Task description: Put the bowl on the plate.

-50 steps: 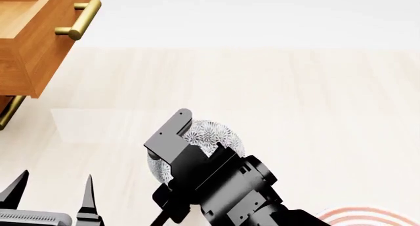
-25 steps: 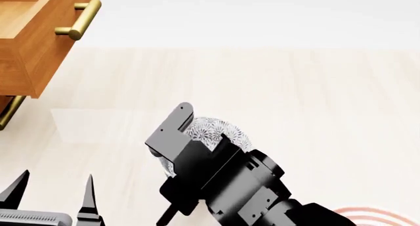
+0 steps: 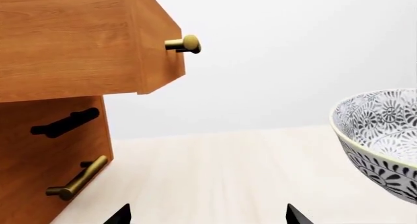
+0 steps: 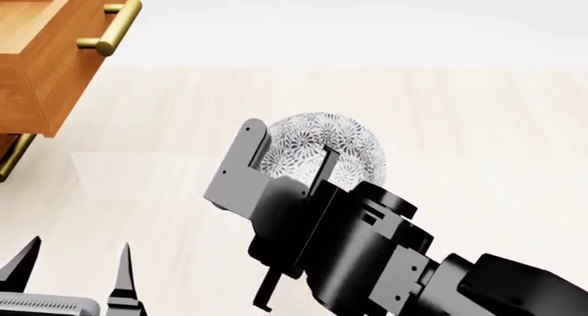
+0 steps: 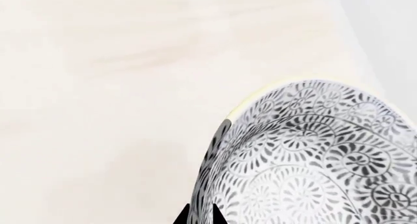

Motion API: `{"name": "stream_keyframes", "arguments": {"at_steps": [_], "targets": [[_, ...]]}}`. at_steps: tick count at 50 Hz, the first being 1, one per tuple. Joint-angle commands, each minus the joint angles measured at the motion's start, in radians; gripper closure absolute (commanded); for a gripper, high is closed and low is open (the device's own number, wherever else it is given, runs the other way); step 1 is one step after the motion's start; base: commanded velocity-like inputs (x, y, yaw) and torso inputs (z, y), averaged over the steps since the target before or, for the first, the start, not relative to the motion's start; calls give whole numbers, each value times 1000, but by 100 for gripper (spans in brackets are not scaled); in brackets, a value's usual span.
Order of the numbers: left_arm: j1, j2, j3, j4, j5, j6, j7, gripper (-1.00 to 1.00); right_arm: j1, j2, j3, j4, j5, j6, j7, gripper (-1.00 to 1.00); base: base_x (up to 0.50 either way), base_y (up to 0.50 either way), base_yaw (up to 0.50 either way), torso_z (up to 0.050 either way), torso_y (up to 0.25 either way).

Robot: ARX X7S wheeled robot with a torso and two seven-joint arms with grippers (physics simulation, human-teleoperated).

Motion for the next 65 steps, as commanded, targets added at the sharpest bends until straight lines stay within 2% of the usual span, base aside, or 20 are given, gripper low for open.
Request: {"name": "stream_keyframes", "arguments": {"at_steps": [1, 23, 51, 65], "targets": [[-6, -2, 6, -1, -2, -4, -1, -100, 65, 101, 6, -187, 4, 106, 53, 100, 0, 0, 0, 0, 0], [-9, -8, 12, 3, -8, -9, -6, -100, 52, 368, 234, -527, 220, 183, 194, 100, 0, 0, 0, 0, 0], [-19, -14, 18, -20, -15, 3, -4, -100, -67, 648, 353, -856, 487, 317, 449, 100, 0, 0, 0, 0, 0], [-24, -13, 23, -35, -19, 12, -3, -100, -140, 804, 423, -952, 617, 269, 569, 100, 0, 0, 0, 0, 1]]}}
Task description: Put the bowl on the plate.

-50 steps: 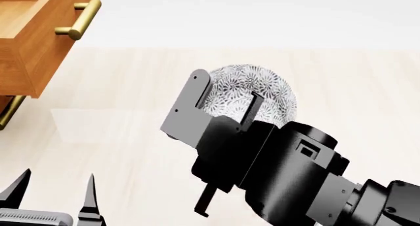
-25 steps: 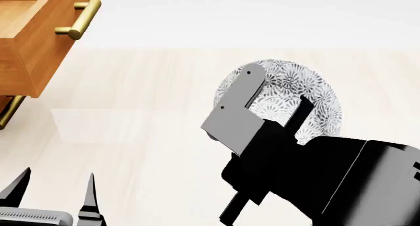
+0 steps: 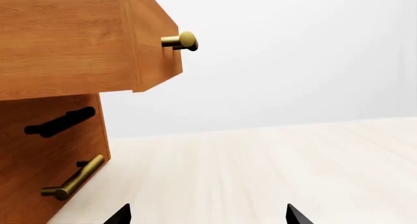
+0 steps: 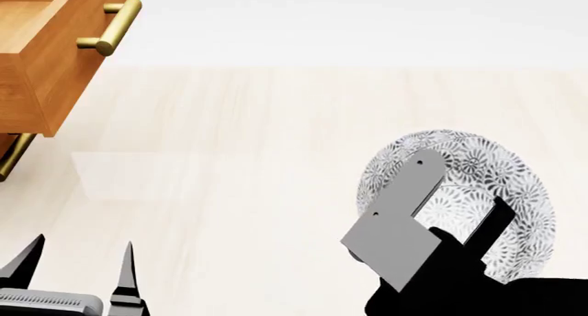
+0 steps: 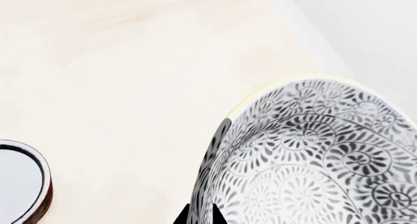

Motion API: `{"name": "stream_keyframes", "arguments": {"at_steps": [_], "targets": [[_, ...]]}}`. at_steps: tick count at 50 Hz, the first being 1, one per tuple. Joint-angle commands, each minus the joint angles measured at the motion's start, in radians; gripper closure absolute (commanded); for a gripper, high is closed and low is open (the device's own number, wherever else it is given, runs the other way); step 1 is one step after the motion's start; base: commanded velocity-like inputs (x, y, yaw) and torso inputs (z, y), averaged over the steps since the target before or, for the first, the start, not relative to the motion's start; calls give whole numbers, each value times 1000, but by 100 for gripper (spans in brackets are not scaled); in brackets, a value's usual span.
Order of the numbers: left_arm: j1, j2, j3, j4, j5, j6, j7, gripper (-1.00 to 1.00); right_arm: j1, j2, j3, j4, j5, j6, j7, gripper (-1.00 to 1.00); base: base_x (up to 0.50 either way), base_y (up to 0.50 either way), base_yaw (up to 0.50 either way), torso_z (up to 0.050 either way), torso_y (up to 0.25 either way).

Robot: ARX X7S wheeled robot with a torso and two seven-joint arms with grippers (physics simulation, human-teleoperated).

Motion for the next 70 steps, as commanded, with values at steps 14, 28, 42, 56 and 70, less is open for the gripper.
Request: {"name": "stream_keyframes", "arguments": {"at_steps": [14, 28, 42, 56, 70], "targets": [[-8, 0, 10, -23, -4, 12, 2, -100, -140, 297, 116, -132, 140, -169, 161, 100, 0, 0, 0, 0, 0], [-10, 2, 15, -31, -11, 19, 3, -100, -252, 447, 112, -167, 158, -345, 186, 100, 0, 0, 0, 0, 1], [-10, -1, 17, -35, -11, 28, 0, -100, -359, 508, 67, -129, 154, -531, 190, 100, 0, 0, 0, 0, 0], [-13, -5, 21, -35, -15, 25, -2, -100, -405, 490, 40, -70, 149, -578, 180, 100, 0, 0, 0, 0, 0], [-15, -7, 25, -32, -17, 21, -6, -100, -463, 510, 17, 7, 149, -690, 142, 100, 0, 0, 0, 0, 1]]}}
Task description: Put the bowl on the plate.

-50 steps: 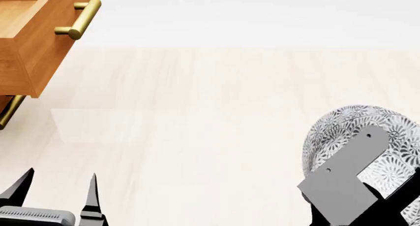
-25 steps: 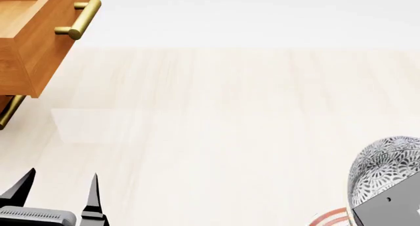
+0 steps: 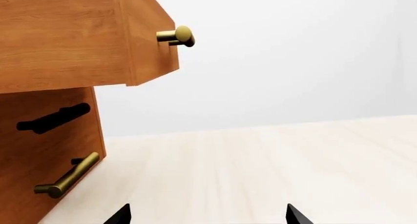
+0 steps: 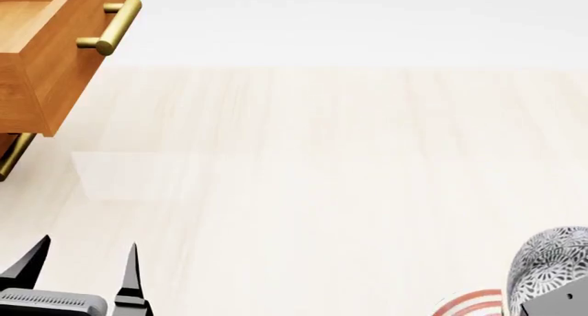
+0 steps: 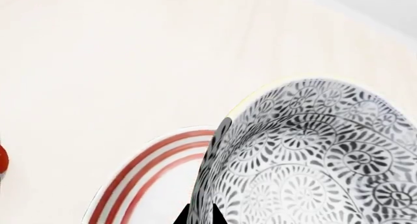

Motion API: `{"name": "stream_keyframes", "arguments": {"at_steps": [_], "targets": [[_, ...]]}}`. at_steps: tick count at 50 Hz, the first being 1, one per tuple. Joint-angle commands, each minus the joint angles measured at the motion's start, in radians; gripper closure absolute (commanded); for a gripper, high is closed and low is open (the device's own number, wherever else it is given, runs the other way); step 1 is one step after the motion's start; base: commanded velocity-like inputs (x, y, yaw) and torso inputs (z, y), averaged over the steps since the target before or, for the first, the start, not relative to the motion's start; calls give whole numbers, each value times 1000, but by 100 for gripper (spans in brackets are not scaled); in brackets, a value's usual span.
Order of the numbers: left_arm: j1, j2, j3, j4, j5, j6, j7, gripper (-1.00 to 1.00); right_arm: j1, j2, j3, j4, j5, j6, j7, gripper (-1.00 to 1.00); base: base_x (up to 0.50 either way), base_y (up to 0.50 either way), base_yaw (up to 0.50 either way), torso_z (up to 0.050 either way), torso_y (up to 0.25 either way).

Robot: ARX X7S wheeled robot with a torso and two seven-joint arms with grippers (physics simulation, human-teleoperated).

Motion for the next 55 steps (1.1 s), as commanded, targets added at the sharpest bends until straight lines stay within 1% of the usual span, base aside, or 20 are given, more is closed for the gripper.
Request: {"name": "stream_keyframes", "arguments": {"at_steps": [1, 6, 11, 23, 33, 41, 48, 55], "targets": [[-1, -2, 4, 2, -1, 0, -3, -100, -15, 23, -12, 58, -19, -95, -22, 100, 0, 0, 0, 0, 0], [0, -4, 5, 5, -3, -1, -3, -100, -51, 34, -32, 82, -21, -162, -32, 100, 0, 0, 0, 0, 0], [0, -5, 6, 4, -3, 1, -5, -100, -67, 26, -41, 95, -26, -191, -38, 100, 0, 0, 0, 0, 0], [-2, -5, 11, 6, -5, -2, -7, -100, -77, -19, -49, 127, -43, -191, -56, 100, 0, 0, 0, 0, 1], [-5, -6, 15, 3, -4, -2, -9, -100, -60, -68, -48, 150, -68, -154, -82, 100, 0, 0, 0, 0, 0], [-3, -6, 15, -6, -6, 9, -9, -100, -90, -80, -59, 177, -75, -196, -92, 100, 0, 0, 0, 0, 0], [-3, -9, 17, 1, -7, 7, -11, -100, -135, -93, -73, 219, -72, -265, -104, 100, 0, 0, 0, 0, 0], [-2, -12, 17, 2, -8, 5, -14, -100, -148, -124, -82, 247, -77, -271, -115, 100, 0, 0, 0, 0, 1]]}}
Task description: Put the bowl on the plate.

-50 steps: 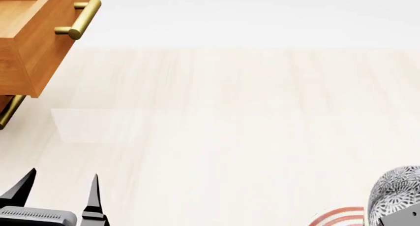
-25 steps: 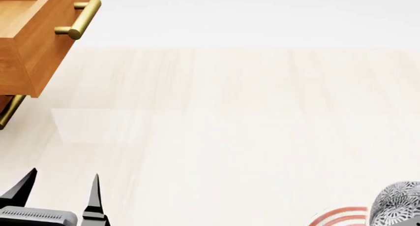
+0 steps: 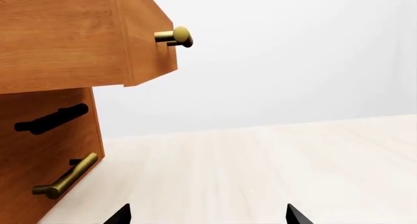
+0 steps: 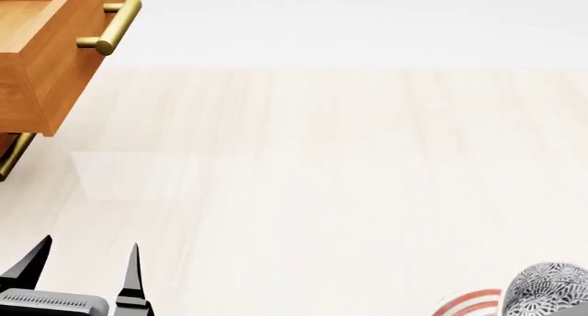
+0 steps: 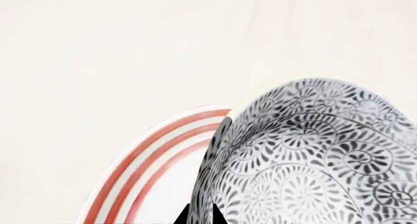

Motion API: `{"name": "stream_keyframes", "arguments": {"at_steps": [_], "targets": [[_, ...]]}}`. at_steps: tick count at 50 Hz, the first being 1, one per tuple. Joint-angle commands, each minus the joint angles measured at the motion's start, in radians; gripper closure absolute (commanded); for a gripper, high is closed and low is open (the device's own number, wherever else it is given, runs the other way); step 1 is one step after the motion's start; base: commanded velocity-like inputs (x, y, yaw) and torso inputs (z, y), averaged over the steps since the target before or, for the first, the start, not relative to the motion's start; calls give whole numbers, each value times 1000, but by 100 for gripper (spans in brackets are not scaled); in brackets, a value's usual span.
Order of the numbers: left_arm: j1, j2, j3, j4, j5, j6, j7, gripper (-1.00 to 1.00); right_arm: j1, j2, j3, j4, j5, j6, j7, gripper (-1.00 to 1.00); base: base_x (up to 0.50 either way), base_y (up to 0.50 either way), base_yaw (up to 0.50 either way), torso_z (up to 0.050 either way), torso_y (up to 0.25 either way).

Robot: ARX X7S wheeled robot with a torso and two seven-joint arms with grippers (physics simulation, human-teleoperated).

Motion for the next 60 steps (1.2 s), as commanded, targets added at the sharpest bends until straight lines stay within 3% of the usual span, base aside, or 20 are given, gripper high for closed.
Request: {"name": "stream_keyframes", "arguments": {"at_steps": [1, 18, 38, 39, 60], "targets": [[2, -4, 1, 4, -2, -1, -4, -100, -3, -44, -6, 56, -24, -31, -21, 100, 0, 0, 0, 0, 0], [2, -5, 5, -4, -5, 9, -5, -100, 7, -113, -8, 132, -36, -17, -53, 100, 0, 0, 0, 0, 0], [0, -13, 12, 27, -8, -12, -14, -100, -51, -97, -9, 181, -44, -108, -82, 100, 0, 0, 0, 0, 0], [2, -12, 12, 23, -7, -7, -13, -100, -52, -97, -10, 179, -45, -107, -78, -100, 0, 0, 0, 0, 0], [10, -22, 16, 46, -9, -10, -20, -100, -58, -66, 0, 95, -39, -122, -58, -100, 0, 0, 0, 0, 0]]}}
